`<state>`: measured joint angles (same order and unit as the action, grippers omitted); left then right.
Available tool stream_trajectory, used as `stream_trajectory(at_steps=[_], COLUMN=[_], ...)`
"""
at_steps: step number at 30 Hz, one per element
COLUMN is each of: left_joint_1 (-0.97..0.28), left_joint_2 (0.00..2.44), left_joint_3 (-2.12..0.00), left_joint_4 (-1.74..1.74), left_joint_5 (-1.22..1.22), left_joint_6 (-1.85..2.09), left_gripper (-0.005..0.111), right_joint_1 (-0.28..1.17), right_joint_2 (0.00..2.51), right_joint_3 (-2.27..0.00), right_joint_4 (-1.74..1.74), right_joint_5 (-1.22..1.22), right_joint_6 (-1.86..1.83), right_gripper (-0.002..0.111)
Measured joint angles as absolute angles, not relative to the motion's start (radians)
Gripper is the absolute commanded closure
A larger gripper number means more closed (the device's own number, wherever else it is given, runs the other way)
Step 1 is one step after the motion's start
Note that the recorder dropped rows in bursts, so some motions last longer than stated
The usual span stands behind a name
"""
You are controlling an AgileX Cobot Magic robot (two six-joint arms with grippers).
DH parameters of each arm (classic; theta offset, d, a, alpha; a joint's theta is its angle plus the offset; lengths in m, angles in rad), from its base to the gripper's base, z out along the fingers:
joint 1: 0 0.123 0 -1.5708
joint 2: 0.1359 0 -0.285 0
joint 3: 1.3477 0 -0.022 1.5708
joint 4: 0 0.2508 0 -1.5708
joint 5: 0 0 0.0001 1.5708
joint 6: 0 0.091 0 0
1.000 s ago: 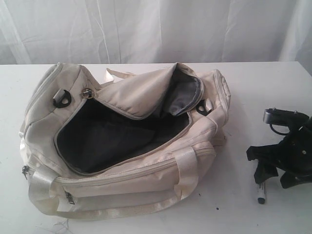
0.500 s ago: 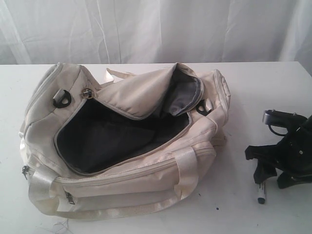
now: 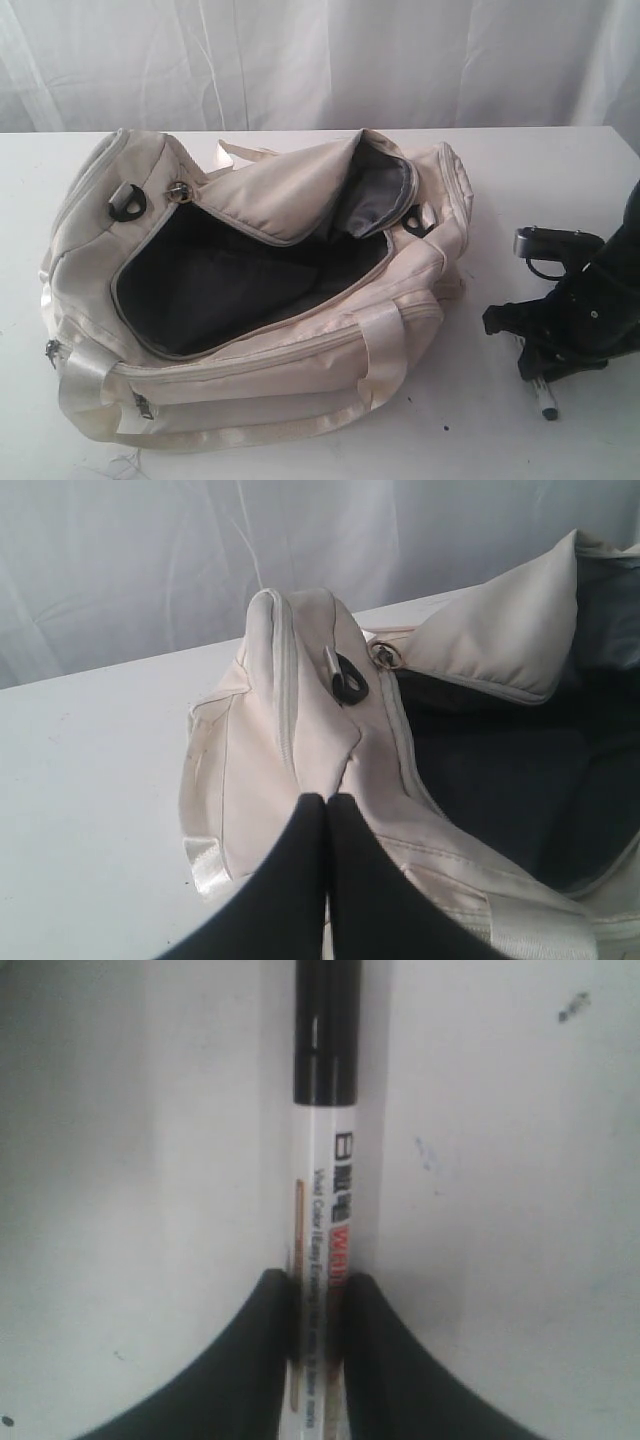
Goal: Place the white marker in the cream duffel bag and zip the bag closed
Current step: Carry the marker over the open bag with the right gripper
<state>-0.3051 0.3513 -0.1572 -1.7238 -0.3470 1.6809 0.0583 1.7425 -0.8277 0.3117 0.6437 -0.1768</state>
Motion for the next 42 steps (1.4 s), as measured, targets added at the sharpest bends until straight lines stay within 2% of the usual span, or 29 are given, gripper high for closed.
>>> stream_trajectory(at_steps=[6, 13, 18, 28, 42], left_joint_1=[-0.305, -0.305, -0.305, -0.305, -0.305], left_joint_2=[0.351, 0.351, 0.351, 0.351, 0.351], left_joint_3=[-0.157, -0.157, -0.157, -0.157, -0.157], left_joint_4=[-1.724, -1.724, -1.724, -1.724, -1.724], left_joint_5=[-0.347, -0.347, -0.347, -0.347, -0.347], left_joint_6=[1.681, 1.679, 1.679, 1.679, 1.678], left_gripper=[0.107, 0.107, 0.107, 0.107, 0.107], right_joint_1=[0.063, 0.132, 0.215, 0.363, 0.485], right_joint_2=[1.607, 1.468, 1.509, 1.849, 2.017], right_joint_3=[-0.981, -1.072, -1.167, -1.375, -1.403], right_joint_4=[0.310, 0.532, 0.683, 0.710, 0.717], right_joint_5=[0.834, 1.051, 0.952, 0.730, 0.629], right_joint_6=[-0.202, -0.496, -0.614, -0.886, -1.133], right_gripper=[0.108, 0.108, 0.108, 0.108, 0.108])
